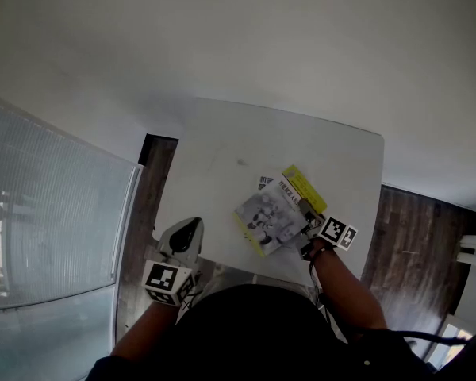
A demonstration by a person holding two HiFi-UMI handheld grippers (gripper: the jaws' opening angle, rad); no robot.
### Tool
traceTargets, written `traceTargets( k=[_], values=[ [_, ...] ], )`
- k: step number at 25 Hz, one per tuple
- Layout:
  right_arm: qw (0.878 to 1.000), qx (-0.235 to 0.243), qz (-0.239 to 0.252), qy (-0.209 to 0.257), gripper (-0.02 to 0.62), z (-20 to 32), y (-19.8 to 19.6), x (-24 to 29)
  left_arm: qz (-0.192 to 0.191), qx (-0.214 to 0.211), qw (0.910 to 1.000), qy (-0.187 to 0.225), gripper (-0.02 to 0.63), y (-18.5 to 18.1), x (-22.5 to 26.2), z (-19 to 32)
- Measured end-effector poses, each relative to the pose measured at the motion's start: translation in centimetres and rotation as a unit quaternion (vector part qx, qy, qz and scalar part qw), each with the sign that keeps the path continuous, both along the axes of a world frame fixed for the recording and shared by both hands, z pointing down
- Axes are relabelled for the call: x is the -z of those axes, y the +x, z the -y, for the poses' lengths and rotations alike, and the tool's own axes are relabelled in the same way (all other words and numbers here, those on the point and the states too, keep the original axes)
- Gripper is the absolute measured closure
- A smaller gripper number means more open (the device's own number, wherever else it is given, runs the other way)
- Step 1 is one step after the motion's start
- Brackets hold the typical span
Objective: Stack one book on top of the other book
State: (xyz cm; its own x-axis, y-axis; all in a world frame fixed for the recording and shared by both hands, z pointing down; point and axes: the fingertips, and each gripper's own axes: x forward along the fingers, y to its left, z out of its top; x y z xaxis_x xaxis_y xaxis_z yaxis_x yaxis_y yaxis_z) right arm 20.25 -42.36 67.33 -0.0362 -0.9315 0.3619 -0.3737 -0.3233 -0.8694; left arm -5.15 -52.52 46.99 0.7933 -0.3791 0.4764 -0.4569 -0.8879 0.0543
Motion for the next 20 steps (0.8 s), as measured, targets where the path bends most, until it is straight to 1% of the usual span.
traceTargets(
  k=[2,6,11,15,20],
  values=[
    [1.0,0.004,-0.007,-0.01,0.502,-0.1,0.0,-0.1,-0.002,-0.006,1.0,0.002,0.601,0.6,0.2,-0.1],
    [1.0,0.007,-0.001,-0.019,0.369,-0.2,0.0,-0.4,-0.004,-0.018,0.9998,0.003,0.601,1.2,0.3,-0.3],
    [0.999,0.026,-0.019,-0.035,0.277,-0.2,-0.3,-0.4,-0.002,-0.023,0.9997,-0.002,0.601,1.2,-0.1,-0.3],
    [0.997,0.034,-0.04,-0.06,0.242,-0.2,-0.1,-0.9,-0.005,-0.027,0.9996,0.001,0.601,1.5,0.1,-0.1],
    [0.995,0.001,-0.052,-0.087,0.228,-1.3,1.2,-1.2,-0.01,-0.032,0.9994,0.001,0.601,1.6,0.2,0.0]
  ],
)
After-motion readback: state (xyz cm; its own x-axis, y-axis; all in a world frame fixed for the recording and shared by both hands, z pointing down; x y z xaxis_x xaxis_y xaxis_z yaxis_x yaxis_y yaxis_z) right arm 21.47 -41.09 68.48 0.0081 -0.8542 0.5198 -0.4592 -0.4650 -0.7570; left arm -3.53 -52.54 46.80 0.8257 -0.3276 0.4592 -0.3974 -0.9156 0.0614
